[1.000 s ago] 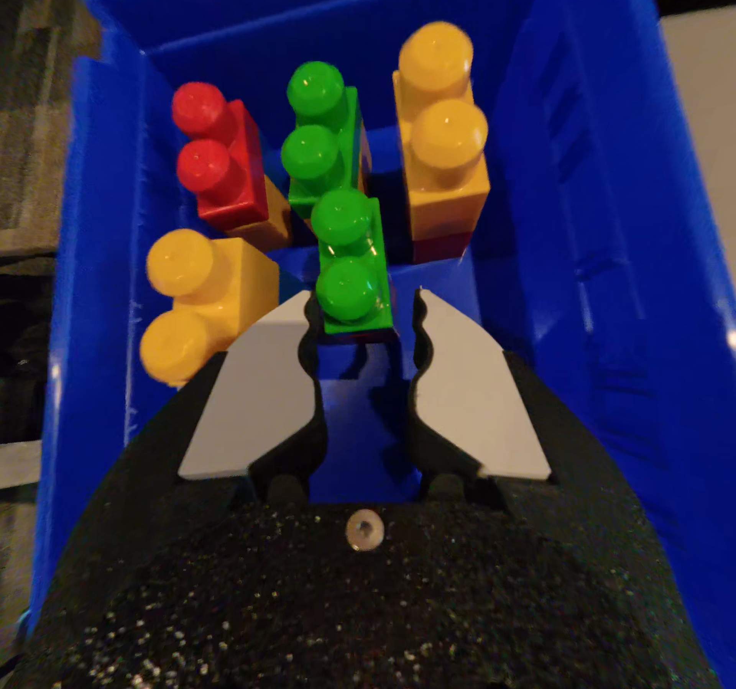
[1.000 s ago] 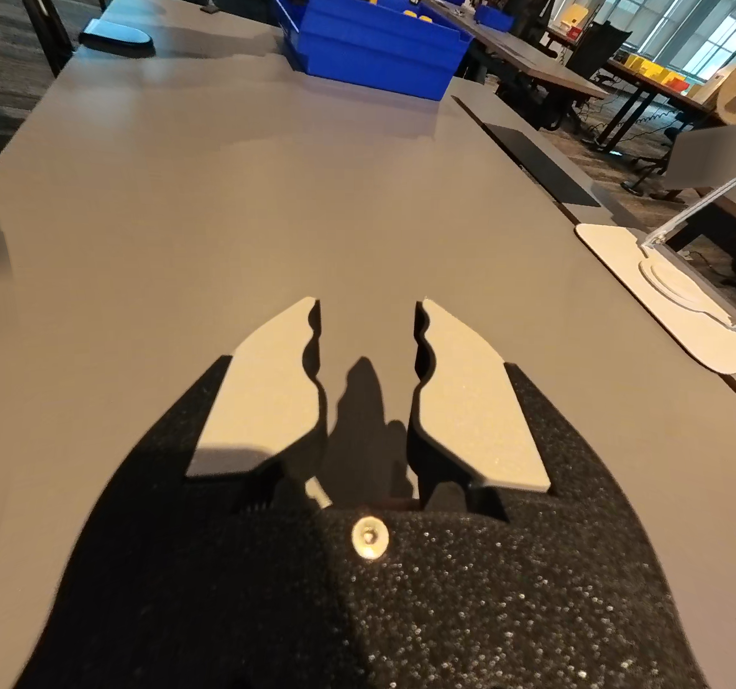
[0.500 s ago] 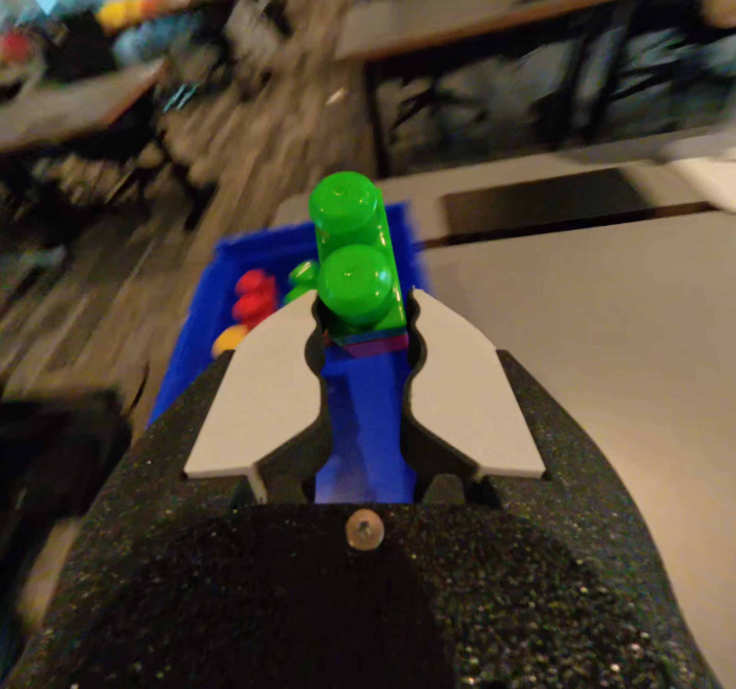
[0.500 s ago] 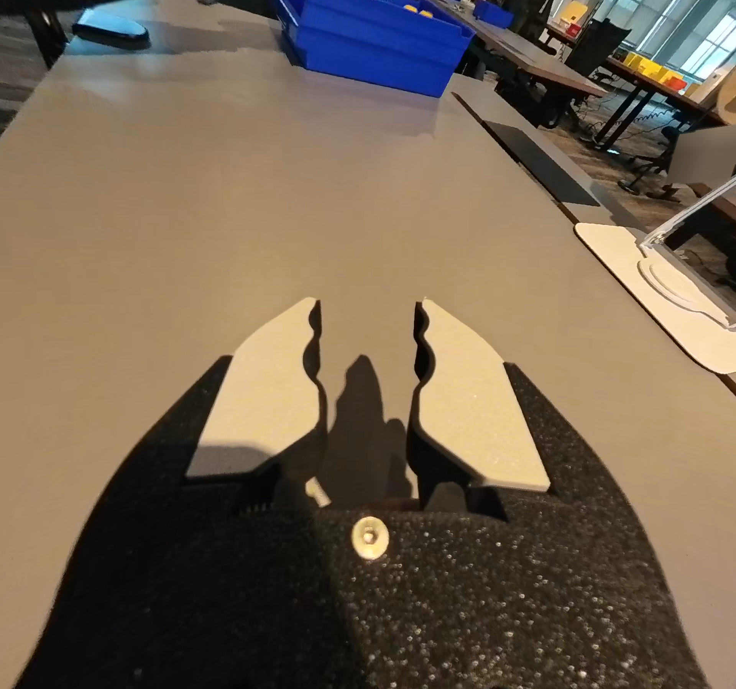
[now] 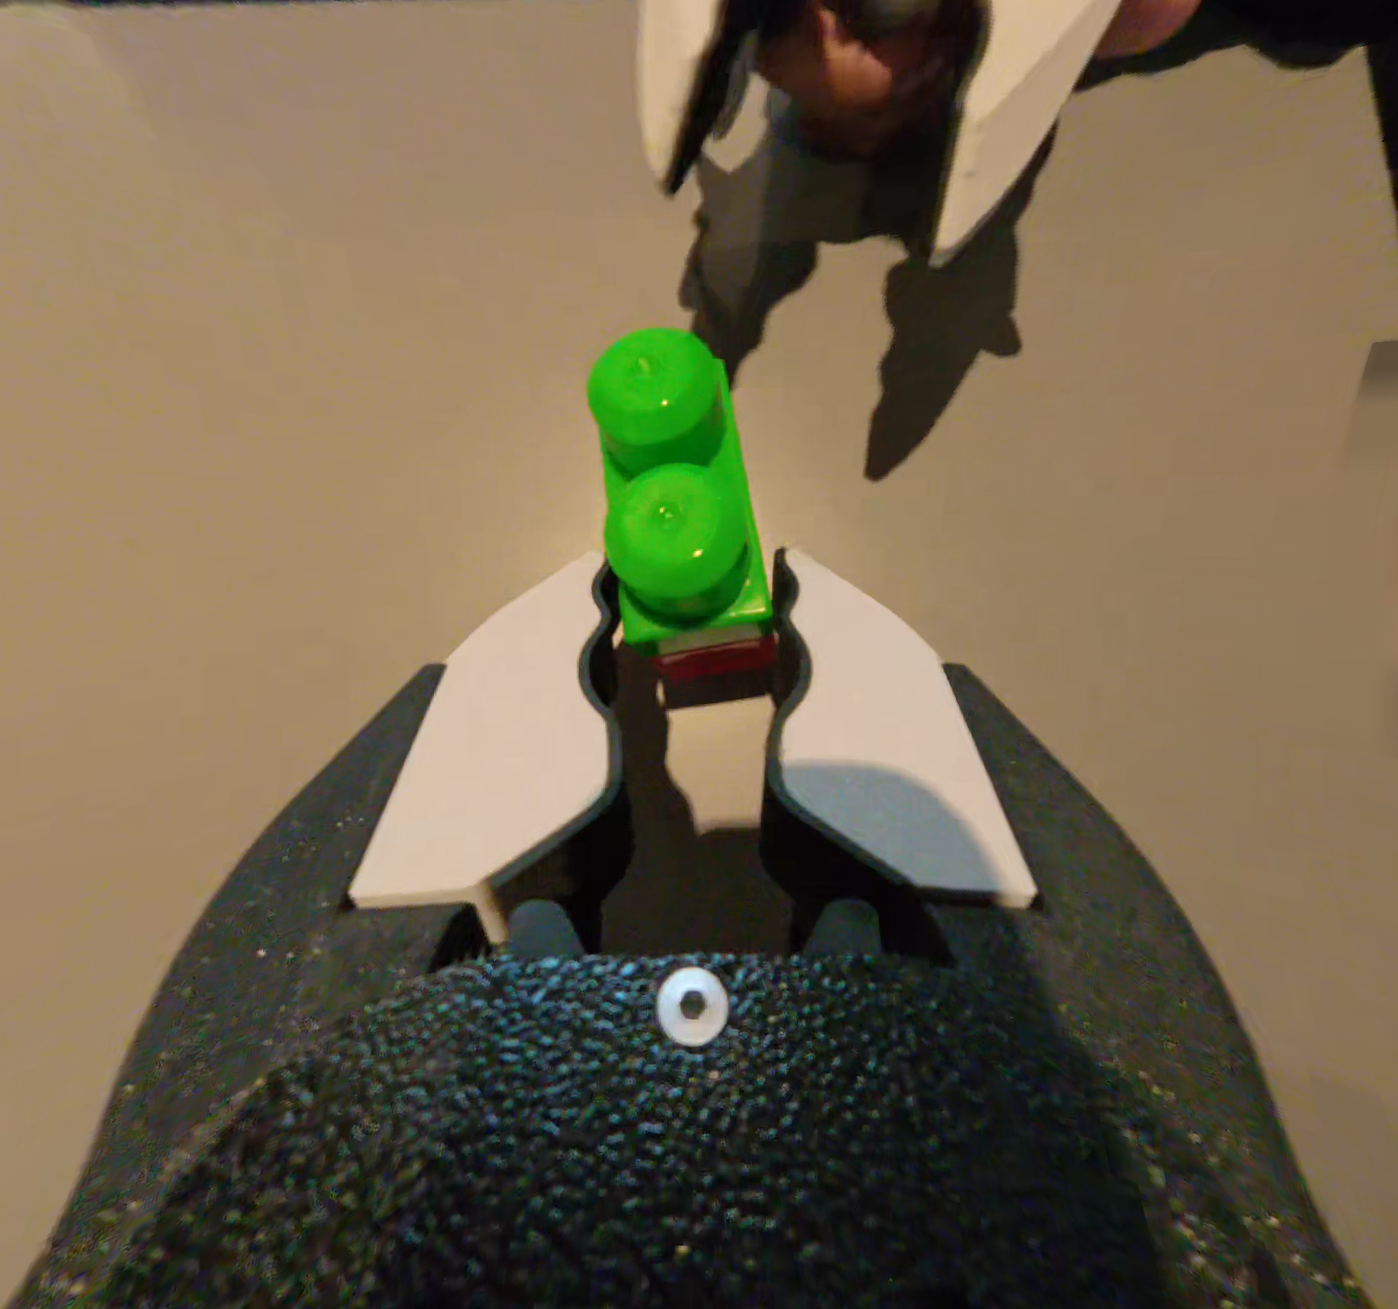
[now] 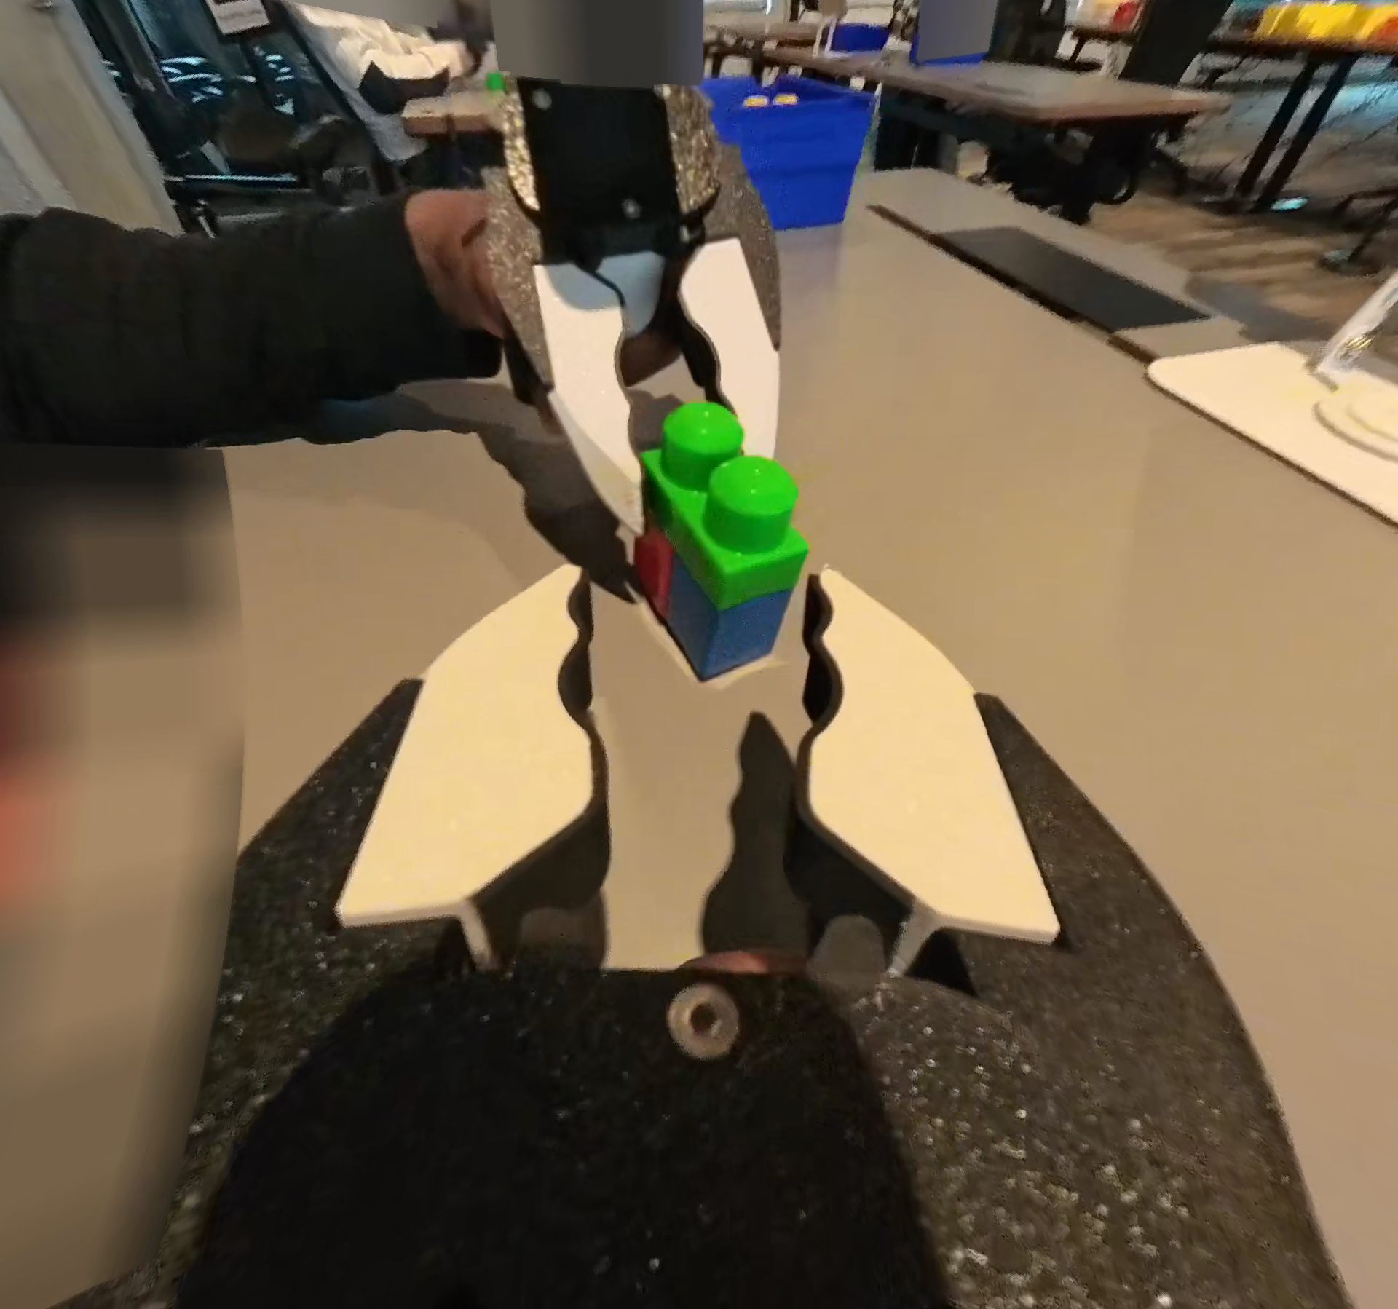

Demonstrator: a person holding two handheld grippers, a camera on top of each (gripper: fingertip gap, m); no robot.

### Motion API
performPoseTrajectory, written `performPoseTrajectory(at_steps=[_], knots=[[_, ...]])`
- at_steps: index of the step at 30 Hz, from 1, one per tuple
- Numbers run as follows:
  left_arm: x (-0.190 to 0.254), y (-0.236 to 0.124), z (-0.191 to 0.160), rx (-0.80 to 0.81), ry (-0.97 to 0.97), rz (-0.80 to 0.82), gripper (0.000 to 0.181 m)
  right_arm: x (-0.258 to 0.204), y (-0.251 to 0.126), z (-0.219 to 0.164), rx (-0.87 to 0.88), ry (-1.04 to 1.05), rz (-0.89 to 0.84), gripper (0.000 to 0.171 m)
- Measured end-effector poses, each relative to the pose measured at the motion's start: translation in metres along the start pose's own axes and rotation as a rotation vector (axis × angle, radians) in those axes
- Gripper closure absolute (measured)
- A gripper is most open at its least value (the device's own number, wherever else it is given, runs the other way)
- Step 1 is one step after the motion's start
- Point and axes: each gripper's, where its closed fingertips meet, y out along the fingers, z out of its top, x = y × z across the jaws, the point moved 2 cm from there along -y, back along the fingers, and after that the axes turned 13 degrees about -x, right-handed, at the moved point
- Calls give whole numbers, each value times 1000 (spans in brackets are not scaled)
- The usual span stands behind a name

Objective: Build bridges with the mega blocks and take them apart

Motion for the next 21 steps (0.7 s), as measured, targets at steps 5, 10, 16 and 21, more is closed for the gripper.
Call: performPoseTrajectory(at_steps=[5,10,16,21], knots=[[15,11,10,89,41,-65,144,-3,5,-5,-59,33,69,113],[22,11,12,138,76,-100,144,-14,14,-12,-142,-47,70,113],[33,12,12,138,150,-81,144,-20,24,-20,-233,-128,19,127],[30,23,-5,35,62,-79,137,-19,24,-20,-230,-114,17,136]])
